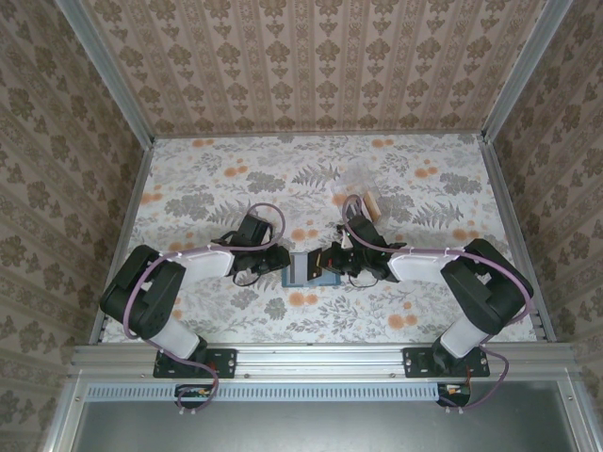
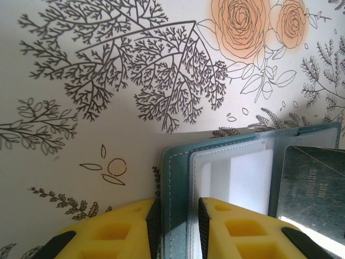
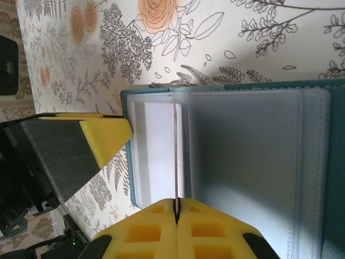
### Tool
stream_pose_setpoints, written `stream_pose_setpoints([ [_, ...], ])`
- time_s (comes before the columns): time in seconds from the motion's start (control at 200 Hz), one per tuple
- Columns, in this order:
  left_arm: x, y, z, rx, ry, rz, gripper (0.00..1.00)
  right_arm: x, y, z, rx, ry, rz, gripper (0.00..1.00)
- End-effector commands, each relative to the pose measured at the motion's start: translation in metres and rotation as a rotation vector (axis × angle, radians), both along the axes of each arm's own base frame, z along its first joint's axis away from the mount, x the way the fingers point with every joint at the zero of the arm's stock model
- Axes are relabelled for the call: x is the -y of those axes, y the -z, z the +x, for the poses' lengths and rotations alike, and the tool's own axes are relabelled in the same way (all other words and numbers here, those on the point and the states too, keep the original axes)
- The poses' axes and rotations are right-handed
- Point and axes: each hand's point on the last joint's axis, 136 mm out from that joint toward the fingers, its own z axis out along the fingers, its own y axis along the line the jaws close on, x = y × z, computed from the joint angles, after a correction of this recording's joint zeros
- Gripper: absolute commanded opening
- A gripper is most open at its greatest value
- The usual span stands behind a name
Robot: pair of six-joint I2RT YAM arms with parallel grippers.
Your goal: Put the credit cards into the card holder
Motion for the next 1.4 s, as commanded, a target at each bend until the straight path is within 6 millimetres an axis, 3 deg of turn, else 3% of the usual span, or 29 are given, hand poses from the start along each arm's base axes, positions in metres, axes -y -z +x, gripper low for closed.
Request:
stream_pose_setpoints([
  [0.0,0.005,0.014,-0.013,-0.052,0.041,0.020,0.28,-0.009,0.004,-0.002,0.009,-0.046,0.033,0.00],
  [0.23,0.005,0.013,-0.012,-0.051,0.042,0.018,0.29,-0.004,0.031,-0.011,-0.064,-0.051,-0.037,0.00],
  [0.505,0.005,0.013,-0.013,-0.050,0.038,0.018,0.28,0.004,0.036,-0.018,-0.077,-0.058,-0.072,0.00],
  [0.61,0.006,0.012,-0.012,-0.049,0.039,0.015,0.28,-0.002,0.041,-0.017,-0.100,-0.065,-0.057,0.00],
  [1.12,0.005,0.010,-0.012,-0.045,0.038,0.011,0.29,-0.024,0.034,-0.014,-0.094,-0.099,-0.023,0.00],
  [1.395,0.005,0.008,-0.012,-0.039,0.038,0.009,0.30,-0.039,0.027,-0.010,-0.086,-0.135,-0.024,0.07],
])
